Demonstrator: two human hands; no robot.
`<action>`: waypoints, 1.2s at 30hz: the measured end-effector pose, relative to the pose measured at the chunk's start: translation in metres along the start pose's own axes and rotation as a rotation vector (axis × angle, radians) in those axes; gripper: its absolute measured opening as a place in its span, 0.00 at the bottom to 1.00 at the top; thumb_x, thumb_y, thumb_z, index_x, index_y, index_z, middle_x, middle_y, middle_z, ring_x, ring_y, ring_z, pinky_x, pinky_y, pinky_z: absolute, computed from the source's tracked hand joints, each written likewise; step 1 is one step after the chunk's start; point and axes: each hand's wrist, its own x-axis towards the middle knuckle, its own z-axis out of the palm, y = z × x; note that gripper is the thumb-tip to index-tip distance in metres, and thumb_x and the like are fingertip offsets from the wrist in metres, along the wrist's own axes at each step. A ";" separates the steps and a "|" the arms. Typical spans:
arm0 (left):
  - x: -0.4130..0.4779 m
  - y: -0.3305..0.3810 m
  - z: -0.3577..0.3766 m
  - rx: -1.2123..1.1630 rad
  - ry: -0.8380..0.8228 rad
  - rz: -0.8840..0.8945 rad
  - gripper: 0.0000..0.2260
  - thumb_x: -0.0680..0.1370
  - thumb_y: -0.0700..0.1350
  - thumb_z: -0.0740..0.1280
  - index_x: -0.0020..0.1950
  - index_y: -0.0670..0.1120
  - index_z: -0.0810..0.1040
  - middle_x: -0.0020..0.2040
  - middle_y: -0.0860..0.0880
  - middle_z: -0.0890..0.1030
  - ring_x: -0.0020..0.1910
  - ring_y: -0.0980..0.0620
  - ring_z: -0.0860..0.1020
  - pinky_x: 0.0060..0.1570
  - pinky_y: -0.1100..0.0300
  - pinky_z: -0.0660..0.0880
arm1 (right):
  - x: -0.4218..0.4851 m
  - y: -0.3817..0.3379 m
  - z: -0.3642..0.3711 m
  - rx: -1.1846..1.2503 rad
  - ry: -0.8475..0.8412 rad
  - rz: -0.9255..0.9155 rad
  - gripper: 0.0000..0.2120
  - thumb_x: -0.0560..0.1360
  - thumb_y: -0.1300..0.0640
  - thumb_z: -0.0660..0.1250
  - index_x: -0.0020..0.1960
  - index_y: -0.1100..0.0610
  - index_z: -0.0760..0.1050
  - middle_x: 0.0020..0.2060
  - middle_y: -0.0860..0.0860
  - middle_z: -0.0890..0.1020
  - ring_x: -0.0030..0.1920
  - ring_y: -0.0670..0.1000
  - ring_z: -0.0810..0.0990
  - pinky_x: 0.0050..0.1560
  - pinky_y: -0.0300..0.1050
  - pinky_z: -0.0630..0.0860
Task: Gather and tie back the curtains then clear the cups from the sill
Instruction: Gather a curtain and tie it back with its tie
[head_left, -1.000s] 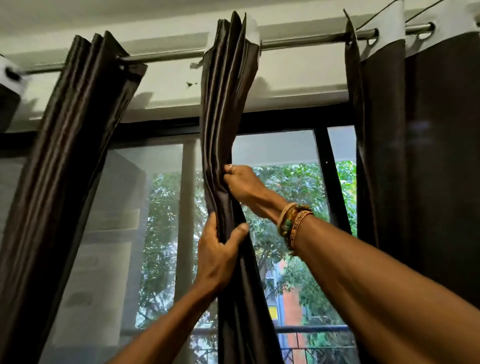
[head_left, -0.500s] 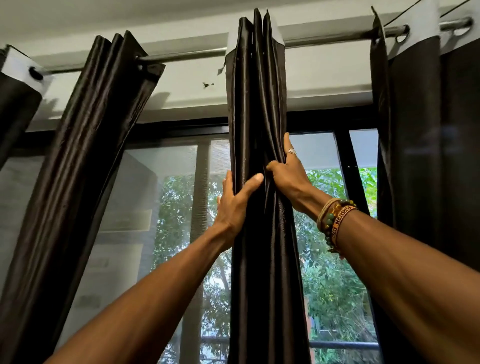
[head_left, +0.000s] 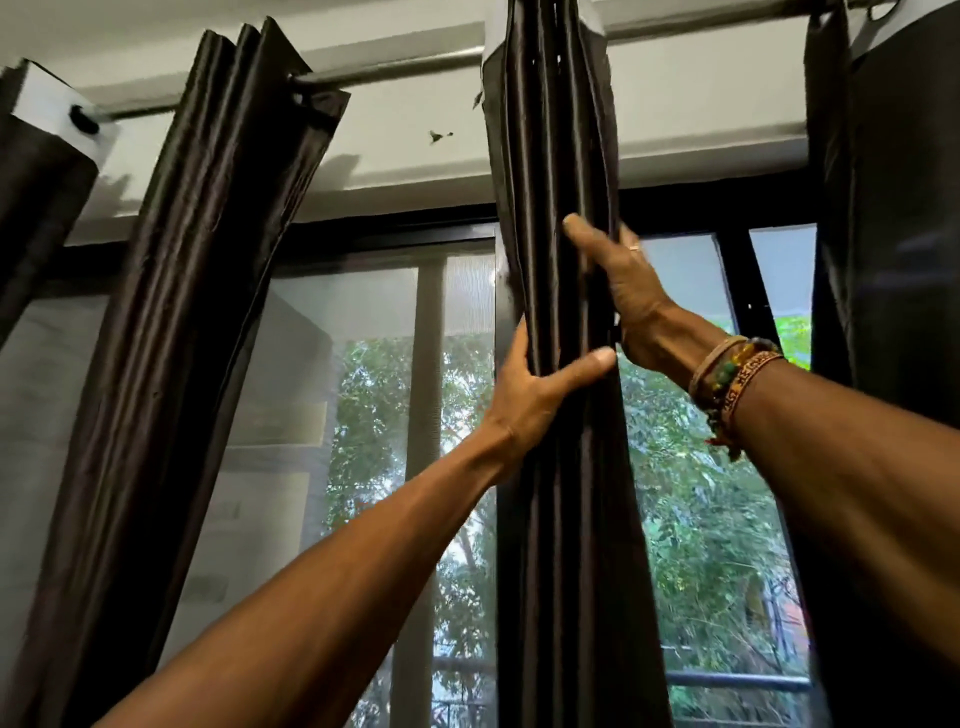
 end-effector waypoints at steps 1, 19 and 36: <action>0.001 -0.002 0.007 0.059 -0.014 -0.005 0.31 0.68 0.52 0.78 0.68 0.48 0.72 0.57 0.50 0.82 0.55 0.51 0.81 0.56 0.54 0.79 | -0.001 0.002 0.012 -0.106 -0.068 0.003 0.36 0.63 0.40 0.76 0.61 0.62 0.77 0.48 0.53 0.84 0.43 0.53 0.83 0.49 0.49 0.81; -0.143 -0.054 0.038 -0.336 0.189 -0.373 0.33 0.76 0.70 0.56 0.57 0.44 0.83 0.52 0.41 0.85 0.53 0.42 0.83 0.58 0.44 0.78 | -0.217 0.122 0.034 -0.103 0.320 0.368 0.17 0.76 0.45 0.65 0.58 0.54 0.79 0.49 0.52 0.85 0.50 0.53 0.84 0.55 0.56 0.80; -0.383 -0.134 0.071 -0.059 0.054 -0.606 0.50 0.66 0.76 0.64 0.78 0.45 0.61 0.69 0.50 0.75 0.67 0.58 0.74 0.63 0.63 0.72 | -0.433 0.184 0.043 0.083 0.194 0.949 0.17 0.71 0.42 0.64 0.47 0.55 0.81 0.46 0.59 0.85 0.50 0.62 0.84 0.55 0.65 0.79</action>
